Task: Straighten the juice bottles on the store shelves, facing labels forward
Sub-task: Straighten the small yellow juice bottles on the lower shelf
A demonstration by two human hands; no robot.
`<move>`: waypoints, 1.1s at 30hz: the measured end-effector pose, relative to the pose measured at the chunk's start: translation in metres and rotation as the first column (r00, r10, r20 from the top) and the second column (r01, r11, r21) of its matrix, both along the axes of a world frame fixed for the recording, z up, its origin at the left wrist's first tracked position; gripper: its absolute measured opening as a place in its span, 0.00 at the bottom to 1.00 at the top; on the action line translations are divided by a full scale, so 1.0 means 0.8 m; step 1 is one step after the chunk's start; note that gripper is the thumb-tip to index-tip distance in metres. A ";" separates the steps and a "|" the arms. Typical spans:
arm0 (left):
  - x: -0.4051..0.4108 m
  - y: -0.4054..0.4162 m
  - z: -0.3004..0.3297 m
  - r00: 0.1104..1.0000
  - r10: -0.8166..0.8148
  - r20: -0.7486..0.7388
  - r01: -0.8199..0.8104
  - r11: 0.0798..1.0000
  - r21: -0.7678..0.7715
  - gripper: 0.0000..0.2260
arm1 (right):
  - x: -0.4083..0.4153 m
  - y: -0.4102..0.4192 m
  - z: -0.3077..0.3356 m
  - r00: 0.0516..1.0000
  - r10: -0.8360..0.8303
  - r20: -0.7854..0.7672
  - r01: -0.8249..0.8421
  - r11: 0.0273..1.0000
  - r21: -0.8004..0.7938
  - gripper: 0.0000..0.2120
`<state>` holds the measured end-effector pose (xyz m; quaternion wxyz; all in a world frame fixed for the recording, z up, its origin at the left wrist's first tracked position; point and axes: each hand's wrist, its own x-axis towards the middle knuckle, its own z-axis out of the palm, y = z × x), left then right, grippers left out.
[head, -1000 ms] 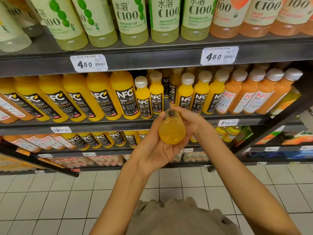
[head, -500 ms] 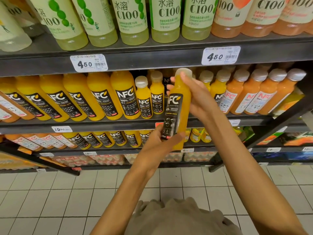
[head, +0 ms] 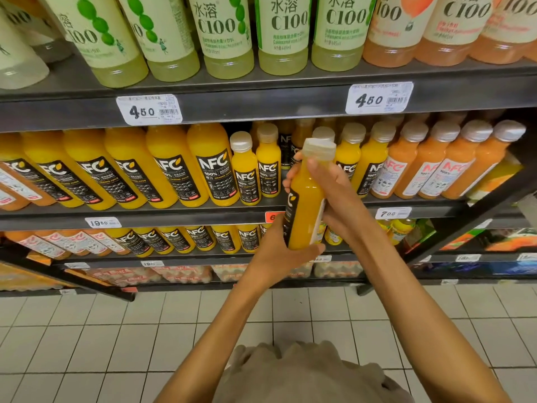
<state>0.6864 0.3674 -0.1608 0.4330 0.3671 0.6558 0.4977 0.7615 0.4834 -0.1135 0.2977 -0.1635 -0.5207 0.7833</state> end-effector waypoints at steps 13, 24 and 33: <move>-0.037 0.022 0.002 0.987 0.038 -0.158 -0.014 0.988 0.152 0.26 | 0.013 -0.017 0.047 0.995 0.075 0.061 -0.097 0.791 0.604 0.18; -0.021 -0.015 -0.023 0.834 -0.180 0.521 0.159 0.984 0.085 0.21 | -0.001 0.023 0.014 0.991 0.001 0.132 0.002 1.000 -0.021 0.14; -0.013 0.000 -0.031 0.991 0.068 0.116 -0.079 0.992 0.097 0.25 | -0.015 0.017 0.014 0.894 -0.377 0.242 0.318 0.914 0.251 0.19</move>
